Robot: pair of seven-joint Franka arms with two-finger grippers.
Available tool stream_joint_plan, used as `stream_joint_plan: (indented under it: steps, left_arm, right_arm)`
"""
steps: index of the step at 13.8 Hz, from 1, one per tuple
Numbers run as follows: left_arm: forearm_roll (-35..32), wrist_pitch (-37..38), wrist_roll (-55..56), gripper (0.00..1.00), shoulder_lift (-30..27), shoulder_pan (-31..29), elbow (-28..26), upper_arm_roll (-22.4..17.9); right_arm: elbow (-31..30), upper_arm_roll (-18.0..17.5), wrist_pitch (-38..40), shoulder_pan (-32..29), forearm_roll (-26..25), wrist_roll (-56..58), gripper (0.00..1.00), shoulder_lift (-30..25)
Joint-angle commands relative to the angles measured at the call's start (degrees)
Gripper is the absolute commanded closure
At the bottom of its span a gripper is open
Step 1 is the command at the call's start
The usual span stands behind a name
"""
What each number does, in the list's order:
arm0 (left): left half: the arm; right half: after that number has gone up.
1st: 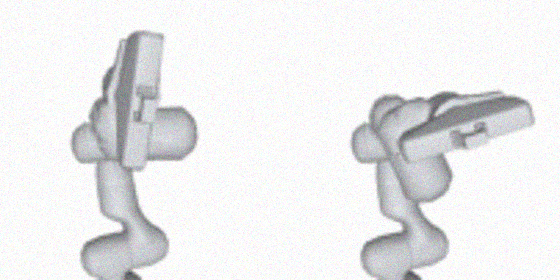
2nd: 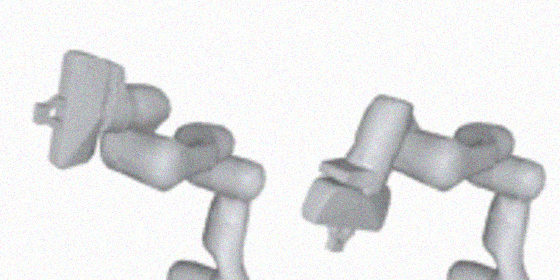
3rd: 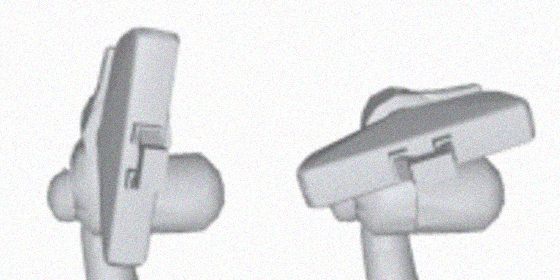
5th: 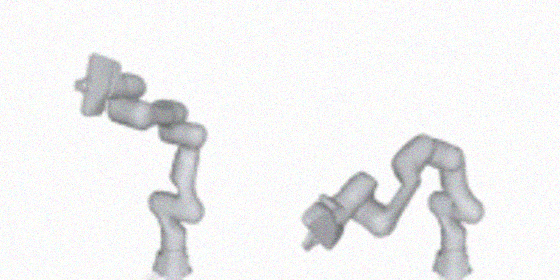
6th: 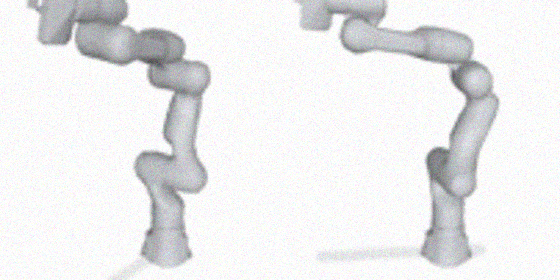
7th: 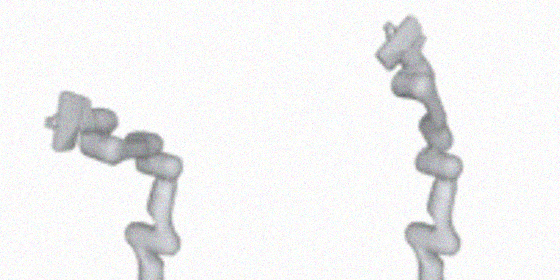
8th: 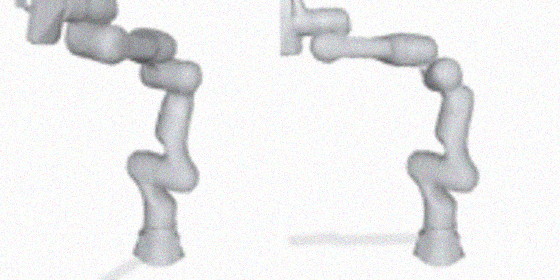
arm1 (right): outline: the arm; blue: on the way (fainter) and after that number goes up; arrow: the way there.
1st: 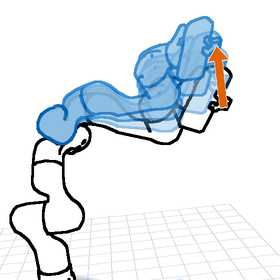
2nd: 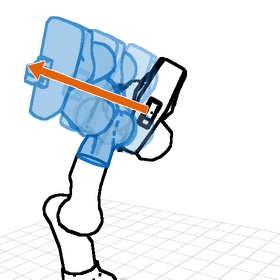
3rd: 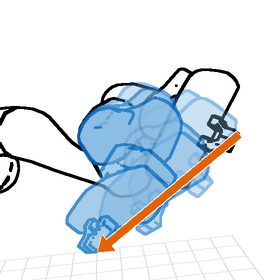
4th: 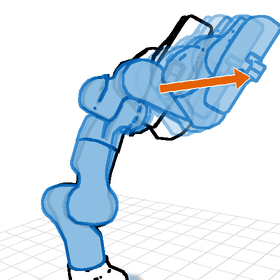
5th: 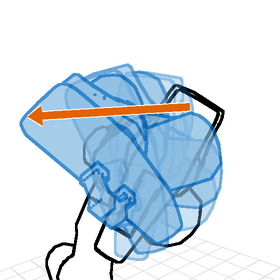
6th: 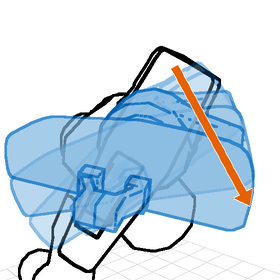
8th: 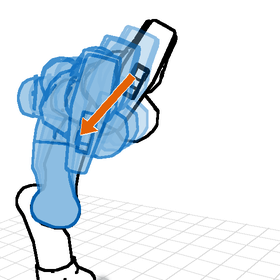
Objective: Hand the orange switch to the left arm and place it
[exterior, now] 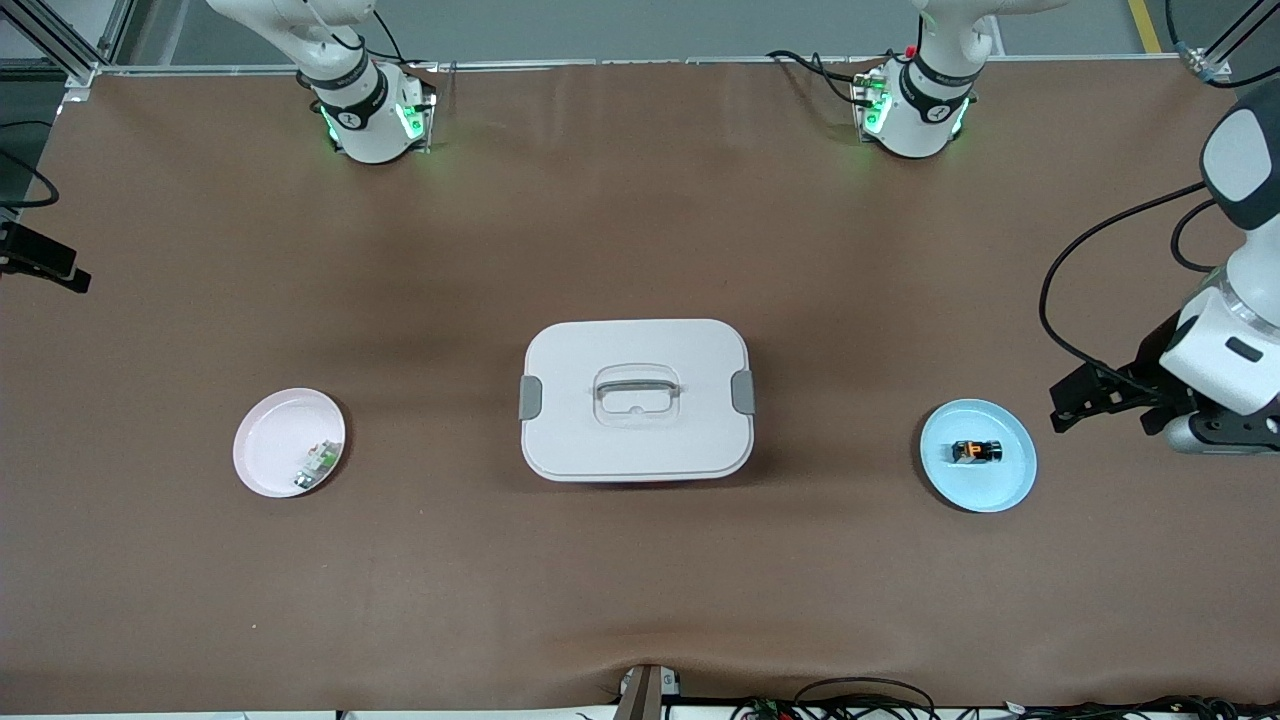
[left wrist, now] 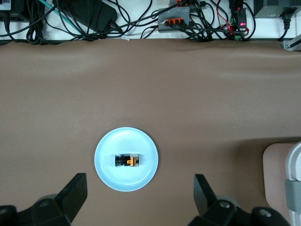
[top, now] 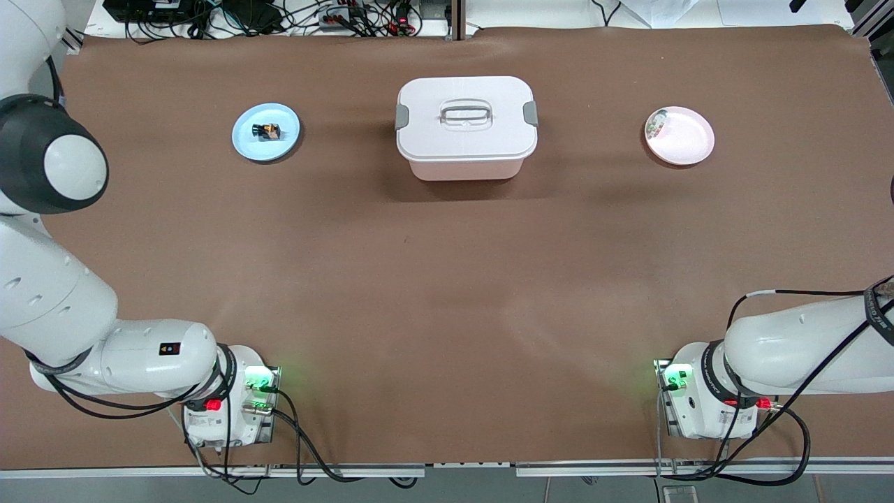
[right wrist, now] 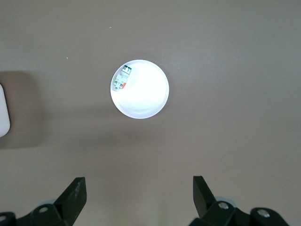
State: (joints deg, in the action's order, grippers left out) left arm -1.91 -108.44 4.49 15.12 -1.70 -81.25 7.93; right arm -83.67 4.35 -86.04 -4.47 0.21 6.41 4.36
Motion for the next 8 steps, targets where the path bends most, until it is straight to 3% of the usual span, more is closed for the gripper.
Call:
stream_joint_plan:
  steps: [1,5,8]
  left_arm:
    - [0.85,0.33,0.26,0.00,-6.49,-0.32,-8.02,-0.54]
    - [0.77,0.42,0.78,0.00,-13.96,-1.47,-17.09,-0.63]
    - [1.29,6.38,1.14,0.00,-15.21,-2.08,-16.32,-0.63]
  right_arm:
    - [-1.32,-0.30,-0.62,-0.10,-0.38,0.18,0.00,-1.55]
    - [-1.32,-0.48,-0.53,-0.01,-0.21,0.01,0.00,-1.55]
    - [-1.32,-0.30,-0.36,-0.18,1.20,0.00,0.00,-1.55]
